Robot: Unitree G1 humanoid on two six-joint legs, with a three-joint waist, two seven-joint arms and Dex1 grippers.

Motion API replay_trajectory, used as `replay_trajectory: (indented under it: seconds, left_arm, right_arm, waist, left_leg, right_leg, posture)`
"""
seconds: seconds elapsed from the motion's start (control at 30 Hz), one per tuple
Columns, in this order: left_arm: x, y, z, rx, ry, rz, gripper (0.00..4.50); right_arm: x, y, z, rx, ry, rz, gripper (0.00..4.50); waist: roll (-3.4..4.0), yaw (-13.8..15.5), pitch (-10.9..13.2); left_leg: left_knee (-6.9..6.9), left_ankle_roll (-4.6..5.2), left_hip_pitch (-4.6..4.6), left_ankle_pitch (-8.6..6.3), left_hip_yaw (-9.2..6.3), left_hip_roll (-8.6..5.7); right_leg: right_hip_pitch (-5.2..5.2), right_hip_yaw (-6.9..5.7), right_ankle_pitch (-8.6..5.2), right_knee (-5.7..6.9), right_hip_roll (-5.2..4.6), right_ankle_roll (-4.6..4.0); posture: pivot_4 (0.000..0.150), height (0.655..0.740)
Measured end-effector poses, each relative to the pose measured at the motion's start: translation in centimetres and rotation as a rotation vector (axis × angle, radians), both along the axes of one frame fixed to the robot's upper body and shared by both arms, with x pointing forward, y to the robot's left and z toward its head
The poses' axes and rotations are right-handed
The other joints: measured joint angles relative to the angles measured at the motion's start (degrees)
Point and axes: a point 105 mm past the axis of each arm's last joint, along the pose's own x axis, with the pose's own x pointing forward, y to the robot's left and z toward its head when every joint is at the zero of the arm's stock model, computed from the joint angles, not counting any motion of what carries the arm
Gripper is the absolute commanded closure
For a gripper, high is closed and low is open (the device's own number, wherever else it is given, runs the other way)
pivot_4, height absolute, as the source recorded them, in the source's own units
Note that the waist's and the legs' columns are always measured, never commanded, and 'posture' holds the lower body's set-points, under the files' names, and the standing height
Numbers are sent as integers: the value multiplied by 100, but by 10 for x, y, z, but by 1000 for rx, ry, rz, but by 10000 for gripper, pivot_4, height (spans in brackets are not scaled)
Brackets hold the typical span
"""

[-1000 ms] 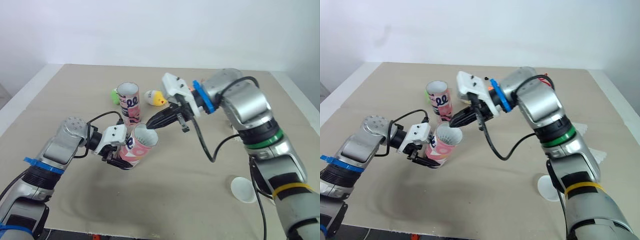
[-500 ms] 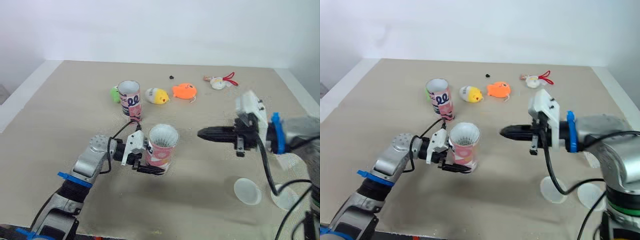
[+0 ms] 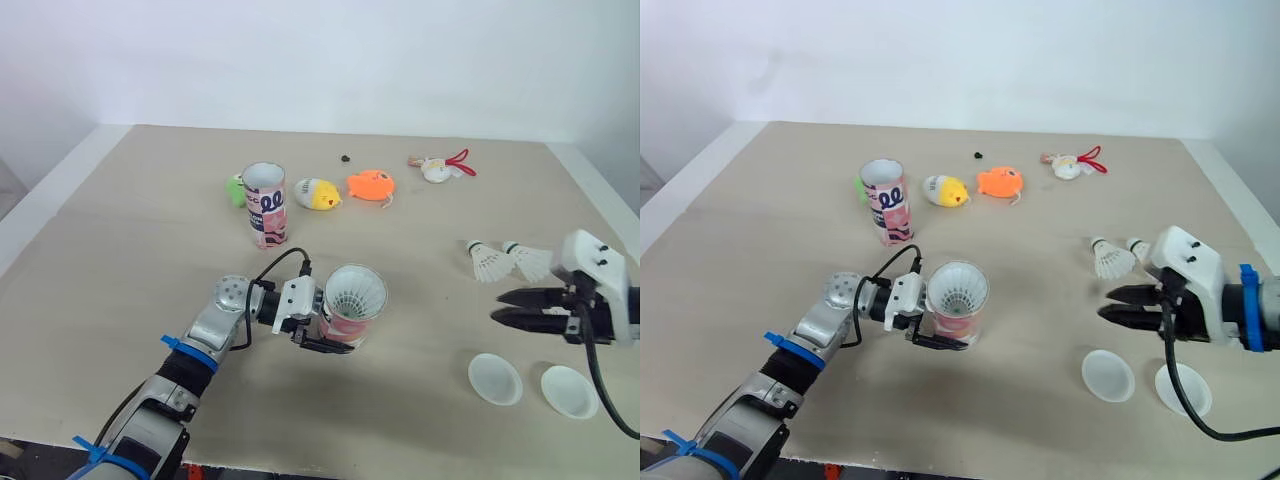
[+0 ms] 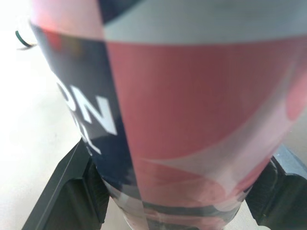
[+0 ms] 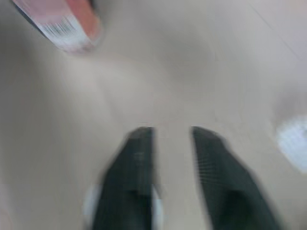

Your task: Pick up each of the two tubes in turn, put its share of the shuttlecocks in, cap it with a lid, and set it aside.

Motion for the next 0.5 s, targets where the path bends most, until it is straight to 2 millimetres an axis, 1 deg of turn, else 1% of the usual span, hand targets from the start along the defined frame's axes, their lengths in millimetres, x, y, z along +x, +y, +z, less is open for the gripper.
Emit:
replay_trajectory:
  seconds: [0.03,0.07,0.1,0.13,0.2,0.3,0.37,0.5]
  left_arm:
    - [1,0,-1,-2,0,2,12516]
    - [2,-1,-2,-3,-1,2,12516]
    - [3,-1,-2,-6,-4,2,12516]
    - [4,-1,-3,-8,-4,2,12516]
    - [5,-3,-4,-17,0,2,12516]
    - [5,-6,-5,-26,4,-3,12516]
    - [4,-6,-5,-26,14,-12,12516]
    - [3,-6,-5,-11,56,-23,12516]
  right_arm:
    - [-1,-5,-4,-22,12,-1,12462]
    - [-2,-9,-9,-42,26,4,8188]
    - [-4,-13,-14,-59,42,10,1845]
    - [-4,-15,-18,-70,53,17,818]
    - [-5,-19,-25,-113,89,39,818]
    - [1,-25,-35,-172,108,63,818]
    - [6,-24,-41,-187,124,82,818]
    - [12,-15,-51,-195,168,133,818]
  waist:
    - [1,0,0]
    - [1,-1,0]
    - [1,-1,-1]
    - [0,-2,0]
    - [-2,-2,2]
    - [-11,-11,6]
    - [-10,-18,7]
    - [2,-25,0]
  left_leg:
    - [0,4,1,2,1,0]
    - [0,6,3,4,4,0]
    - [1,11,6,7,7,0]
    - [1,15,9,9,13,0]
    - [2,25,16,16,19,-3]
    - [2,26,31,18,28,0]
    - [1,26,31,18,31,3]
    - [-9,23,25,16,31,6]
  right_leg:
    - [4,0,-5,-4,-1,7]
    - [4,1,-10,-6,-2,17]
    - [7,3,-7,-8,-4,23]
    - [7,6,-3,-8,-6,26]
    - [12,13,5,-11,-10,32]
    - [20,16,14,-13,-13,29]
    - [19,16,14,-13,-13,28]
    - [9,16,13,-13,-8,14]
  posture:
    - [1500,7400]
    - [1500,7400]
    - [1500,7400]
    - [1500,7400]
    - [1500,7400]
    - [1500,7400]
    - [1500,7400]
    - [1500,7400]
